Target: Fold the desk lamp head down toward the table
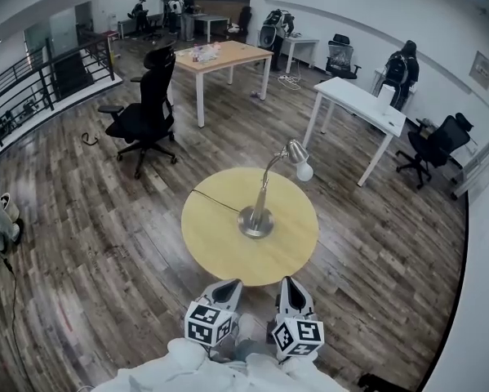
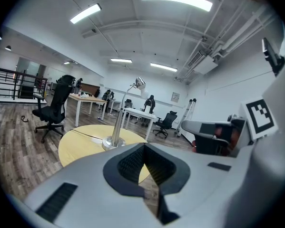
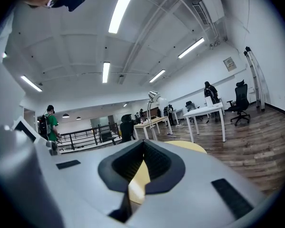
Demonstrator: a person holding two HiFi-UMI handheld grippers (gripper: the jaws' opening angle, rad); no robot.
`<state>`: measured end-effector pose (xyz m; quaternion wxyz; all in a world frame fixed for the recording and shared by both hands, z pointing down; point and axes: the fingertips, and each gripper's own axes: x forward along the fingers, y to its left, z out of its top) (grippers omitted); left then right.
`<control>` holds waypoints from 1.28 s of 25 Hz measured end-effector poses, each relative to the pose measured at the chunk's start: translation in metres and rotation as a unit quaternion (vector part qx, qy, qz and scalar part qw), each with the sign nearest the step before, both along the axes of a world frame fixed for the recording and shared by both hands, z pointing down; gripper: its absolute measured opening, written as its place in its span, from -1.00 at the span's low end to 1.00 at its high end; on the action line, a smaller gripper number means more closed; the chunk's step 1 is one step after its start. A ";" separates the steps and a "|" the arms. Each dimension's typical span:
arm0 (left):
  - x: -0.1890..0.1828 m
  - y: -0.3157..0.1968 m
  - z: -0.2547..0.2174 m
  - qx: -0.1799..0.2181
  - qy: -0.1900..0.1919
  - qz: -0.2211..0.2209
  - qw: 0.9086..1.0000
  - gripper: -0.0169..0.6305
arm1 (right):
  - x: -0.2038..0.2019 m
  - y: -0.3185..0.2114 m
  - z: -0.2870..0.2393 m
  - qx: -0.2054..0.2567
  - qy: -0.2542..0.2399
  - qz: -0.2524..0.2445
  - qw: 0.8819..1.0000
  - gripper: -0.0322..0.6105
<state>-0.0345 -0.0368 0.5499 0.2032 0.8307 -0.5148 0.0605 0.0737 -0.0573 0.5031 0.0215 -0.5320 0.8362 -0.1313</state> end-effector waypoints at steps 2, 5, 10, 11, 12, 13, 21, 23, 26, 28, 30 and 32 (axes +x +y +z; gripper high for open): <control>0.002 -0.018 -0.001 0.001 -0.002 -0.002 1.000 -0.95 | 0.001 -0.019 0.000 0.000 -0.003 -0.004 1.000 -0.86; 0.002 -0.046 -0.002 0.000 -0.006 -0.007 1.000 -0.95 | -0.001 -0.047 -0.004 0.000 -0.012 -0.021 1.000 -0.86; 0.002 -0.094 -0.007 0.000 -0.010 -0.024 1.000 -0.95 | -0.007 -0.097 -0.019 0.007 -0.015 -0.068 0.998 -0.86; 0.003 -0.104 -0.008 -0.001 -0.010 -0.027 1.000 -0.95 | -0.007 -0.107 -0.022 0.010 -0.014 -0.073 0.997 -0.86; 0.004 -0.114 -0.009 -0.001 -0.011 -0.030 1.000 -0.95 | -0.007 -0.116 -0.025 0.012 -0.014 -0.078 0.997 -0.86; 0.005 -0.124 -0.009 -0.001 -0.012 -0.032 0.999 -0.95 | -0.006 -0.126 -0.028 0.014 -0.014 -0.082 0.996 -0.86; 0.006 -0.185 -0.001 -0.012 -0.037 -0.055 0.998 -0.95 | 0.006 -0.183 -0.031 0.012 -0.019 -0.107 0.994 -0.86; -0.003 -0.193 0.012 -0.023 -0.045 -0.061 0.997 -0.95 | 0.006 -0.195 -0.023 0.003 -0.023 -0.107 0.994 -0.86; -0.014 -0.205 0.030 -0.043 -0.040 -0.067 0.996 -0.95 | 0.005 -0.208 -0.012 -0.012 -0.027 -0.103 0.994 -0.86; -0.014 -0.217 0.039 -0.046 -0.043 -0.065 0.996 -0.95 | 0.007 -0.215 -0.012 -0.015 -0.028 -0.099 0.995 -0.86; -0.013 -0.233 0.050 -0.045 -0.054 -0.053 0.996 -0.95 | 0.008 -0.222 -0.016 -0.013 -0.030 -0.095 0.995 -0.86; -0.011 -0.251 0.068 -0.046 -0.073 -0.034 0.996 -0.95 | 0.004 -0.229 -0.028 -0.004 -0.030 -0.096 0.995 -0.86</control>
